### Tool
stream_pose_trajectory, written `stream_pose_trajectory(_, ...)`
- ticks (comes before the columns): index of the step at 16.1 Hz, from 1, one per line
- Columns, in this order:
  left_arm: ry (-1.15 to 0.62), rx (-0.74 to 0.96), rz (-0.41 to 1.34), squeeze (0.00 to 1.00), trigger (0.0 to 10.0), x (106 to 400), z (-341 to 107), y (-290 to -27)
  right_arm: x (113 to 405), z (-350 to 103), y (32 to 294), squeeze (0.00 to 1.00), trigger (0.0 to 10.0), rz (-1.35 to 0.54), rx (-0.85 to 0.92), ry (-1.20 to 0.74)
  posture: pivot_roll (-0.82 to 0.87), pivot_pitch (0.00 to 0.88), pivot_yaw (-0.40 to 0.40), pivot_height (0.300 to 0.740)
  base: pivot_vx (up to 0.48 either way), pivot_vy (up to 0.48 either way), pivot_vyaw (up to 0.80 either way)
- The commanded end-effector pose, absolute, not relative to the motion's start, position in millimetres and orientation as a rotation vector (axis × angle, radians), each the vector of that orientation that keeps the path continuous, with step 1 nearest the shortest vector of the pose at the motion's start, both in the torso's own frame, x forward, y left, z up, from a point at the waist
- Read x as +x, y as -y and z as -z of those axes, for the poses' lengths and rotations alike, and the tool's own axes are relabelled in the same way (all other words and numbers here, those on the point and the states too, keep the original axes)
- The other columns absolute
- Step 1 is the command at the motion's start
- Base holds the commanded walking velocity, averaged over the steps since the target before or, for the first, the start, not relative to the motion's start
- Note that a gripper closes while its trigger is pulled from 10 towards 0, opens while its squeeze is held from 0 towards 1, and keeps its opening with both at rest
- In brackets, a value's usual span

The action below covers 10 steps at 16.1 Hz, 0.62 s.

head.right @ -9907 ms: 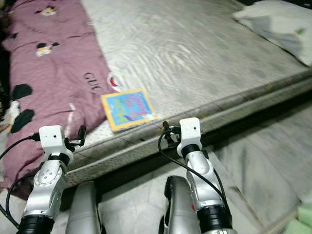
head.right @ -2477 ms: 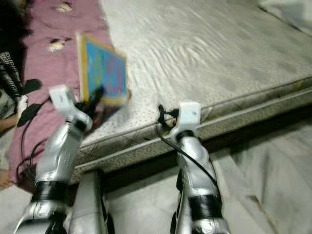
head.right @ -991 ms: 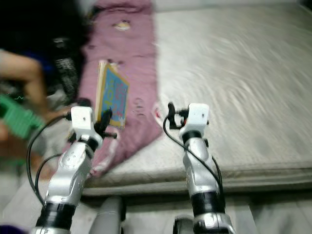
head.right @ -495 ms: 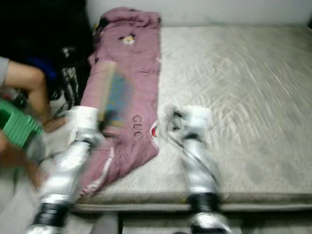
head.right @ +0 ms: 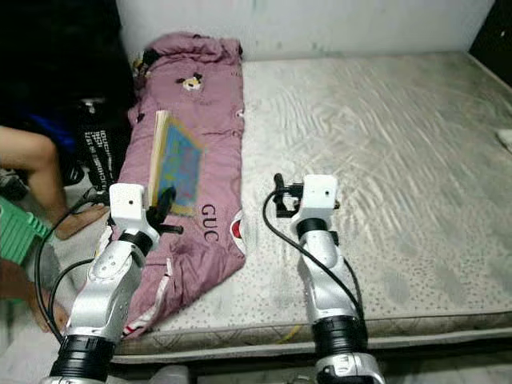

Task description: Clean up the room

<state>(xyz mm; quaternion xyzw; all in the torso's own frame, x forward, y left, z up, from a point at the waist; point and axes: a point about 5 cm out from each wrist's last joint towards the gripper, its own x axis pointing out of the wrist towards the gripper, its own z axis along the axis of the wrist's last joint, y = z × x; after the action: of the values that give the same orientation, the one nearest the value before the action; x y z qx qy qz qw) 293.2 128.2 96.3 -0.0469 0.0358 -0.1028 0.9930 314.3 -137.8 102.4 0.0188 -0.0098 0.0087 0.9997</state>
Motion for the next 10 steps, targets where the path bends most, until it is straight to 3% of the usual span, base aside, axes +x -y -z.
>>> stream_pose_trajectory(1,-0.034,-0.074,0.234,0.00,10.0,295.5,-104.1,-120.5,314.7,-103.2,138.7,0.00,10.0,-0.012,0.041,0.023,0.04,0.000,0.046,0.740,0.000,0.000,0.00)
stream_pose_trajectory(10,-0.061,-0.042,0.215,0.00,10.0,294.3,-98.4,-117.6,315.7,-99.6,136.4,0.00,10.0,-0.010,0.024,-0.002,0.03,0.000,0.041,0.740,0.000,0.000,0.00)
